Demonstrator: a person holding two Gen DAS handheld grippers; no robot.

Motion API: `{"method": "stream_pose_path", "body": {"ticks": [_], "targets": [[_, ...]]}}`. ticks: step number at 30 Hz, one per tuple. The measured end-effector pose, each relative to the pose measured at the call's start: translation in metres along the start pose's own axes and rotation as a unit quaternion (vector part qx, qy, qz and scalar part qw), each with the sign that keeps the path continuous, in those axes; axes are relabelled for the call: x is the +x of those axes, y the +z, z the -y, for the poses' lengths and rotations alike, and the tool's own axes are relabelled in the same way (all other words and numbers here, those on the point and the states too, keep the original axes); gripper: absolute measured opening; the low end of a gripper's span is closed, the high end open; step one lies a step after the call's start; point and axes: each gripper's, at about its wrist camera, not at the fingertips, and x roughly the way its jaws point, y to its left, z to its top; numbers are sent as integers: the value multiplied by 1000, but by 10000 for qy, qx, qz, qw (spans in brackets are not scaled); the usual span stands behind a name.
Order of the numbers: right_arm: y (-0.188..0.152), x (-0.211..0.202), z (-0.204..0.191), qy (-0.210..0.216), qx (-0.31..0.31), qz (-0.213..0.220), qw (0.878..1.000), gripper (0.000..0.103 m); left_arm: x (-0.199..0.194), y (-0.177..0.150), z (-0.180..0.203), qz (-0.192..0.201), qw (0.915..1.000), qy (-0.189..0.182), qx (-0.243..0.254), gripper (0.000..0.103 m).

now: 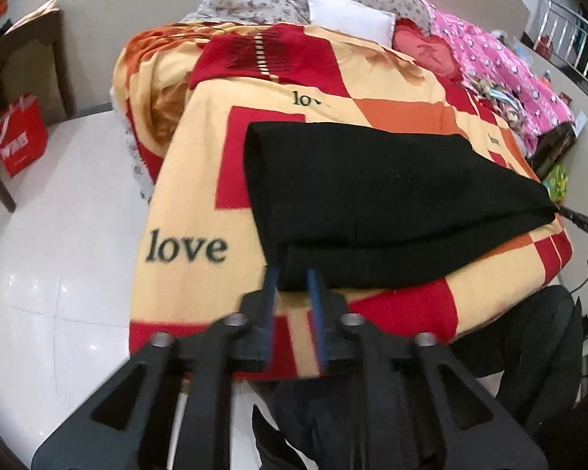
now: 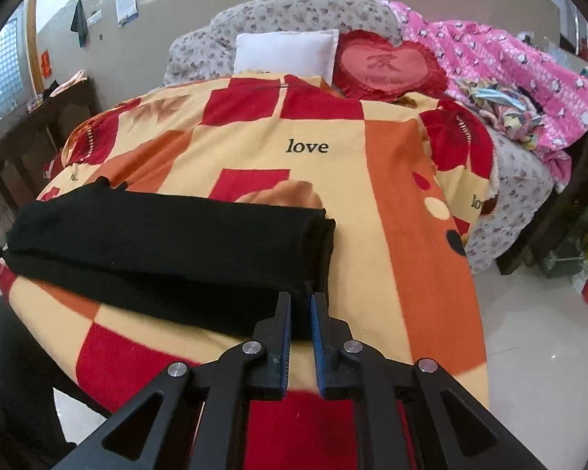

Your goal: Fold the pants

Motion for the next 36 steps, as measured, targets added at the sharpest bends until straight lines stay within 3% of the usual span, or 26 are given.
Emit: {"method": "stream_pose_path", "body": {"ticks": [1, 3, 8, 11, 14, 17, 21, 27, 33, 36], "targets": [[-2, -2, -1, -43, 17, 14, 10000, 15, -4, -2, 2, 40, 10000, -37, -50, 32], [-5, -9, -4, -70, 94, 77, 9999, 19, -8, -3, 9, 80, 9995, -316, -43, 33], [0, -26, -16, -38, 277, 391, 9988, 21, 8, 7, 37, 35, 9970, -768, 46, 36], [2, -33, -26, 91, 265, 585, 9979, 21, 28, 8, 37, -156, 9943, -977, -387, 35], [2, -34, -37, 98, 135, 686, 9975, 21, 33, 10, 28, -22, 9867, -1331, -936, 46], [1, -32, -43, 151, 125, 720, 9972, 21, 39, 13, 20, 153, 9785, -1594, -1299, 49], [-2, -32, -47, 276, 208, 836, 9959, 21, 32, 14, 18, 424, 9755, -1564, -1488, 49], [-7, -28, -51, 310, 204, 818, 9960, 21, 5, 20, 31, 1252, 9758, -1390, -1130, 49], [-11, -26, -37, 408, 675, 823, 9935, 21, 14, 28, 27, 1345, 9790, -931, -1220, 49], [-14, -25, -19, 303, 1112, 726, 9907, 21, 19, 27, 25, 1273, 9787, -960, -1297, 49]]}}
